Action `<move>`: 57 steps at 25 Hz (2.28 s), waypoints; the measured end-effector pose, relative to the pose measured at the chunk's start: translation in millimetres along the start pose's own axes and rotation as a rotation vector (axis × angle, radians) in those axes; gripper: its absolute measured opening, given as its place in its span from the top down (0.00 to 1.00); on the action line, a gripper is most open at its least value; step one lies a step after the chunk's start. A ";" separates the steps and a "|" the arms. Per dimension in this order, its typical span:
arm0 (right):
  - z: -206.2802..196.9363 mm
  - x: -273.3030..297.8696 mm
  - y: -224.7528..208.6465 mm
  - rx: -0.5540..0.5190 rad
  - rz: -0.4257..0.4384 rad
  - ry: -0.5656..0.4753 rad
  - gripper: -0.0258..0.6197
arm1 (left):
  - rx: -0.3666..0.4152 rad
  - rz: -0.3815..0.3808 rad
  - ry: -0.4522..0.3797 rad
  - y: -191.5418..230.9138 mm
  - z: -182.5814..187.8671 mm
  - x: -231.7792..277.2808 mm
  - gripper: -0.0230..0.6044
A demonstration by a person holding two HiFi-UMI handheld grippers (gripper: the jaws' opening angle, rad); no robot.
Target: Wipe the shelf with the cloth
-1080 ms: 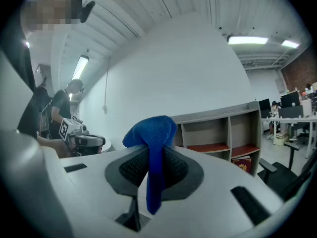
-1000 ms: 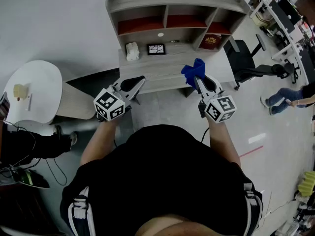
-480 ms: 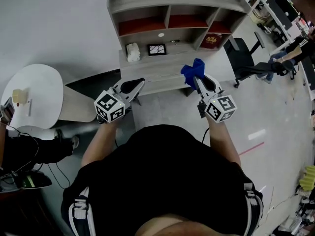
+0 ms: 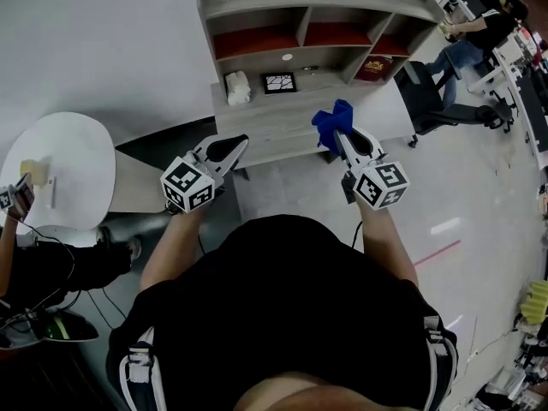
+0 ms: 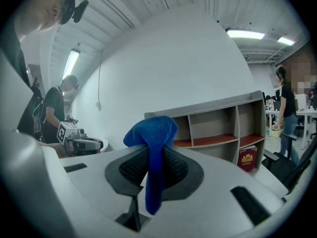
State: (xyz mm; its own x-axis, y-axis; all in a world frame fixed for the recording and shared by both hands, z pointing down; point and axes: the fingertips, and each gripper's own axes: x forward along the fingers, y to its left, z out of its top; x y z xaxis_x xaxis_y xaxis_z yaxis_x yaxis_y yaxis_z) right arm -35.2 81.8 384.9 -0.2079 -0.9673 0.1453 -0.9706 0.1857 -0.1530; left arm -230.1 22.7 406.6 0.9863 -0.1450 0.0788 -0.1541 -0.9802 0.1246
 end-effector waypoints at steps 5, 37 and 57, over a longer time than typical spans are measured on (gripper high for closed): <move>-1.0 7.6 11.6 -0.008 -0.007 0.002 0.88 | -0.003 -0.008 0.003 12.2 -4.4 -11.2 0.94; 22.4 45.2 -122.7 -0.020 0.039 0.003 0.88 | -0.011 0.067 0.001 44.7 9.2 113.4 0.94; 24.9 79.6 -204.9 0.023 0.052 0.012 0.88 | -0.021 0.055 0.044 74.3 7.6 198.3 0.94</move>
State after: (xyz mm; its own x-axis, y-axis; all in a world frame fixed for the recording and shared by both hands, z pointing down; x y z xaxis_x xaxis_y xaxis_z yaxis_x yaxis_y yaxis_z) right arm 150.1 -37.6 403.4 -0.2600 -0.9541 0.1484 -0.9553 0.2318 -0.1833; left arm -45.5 -79.9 423.9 0.9728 -0.1923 0.1291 -0.2098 -0.9678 0.1391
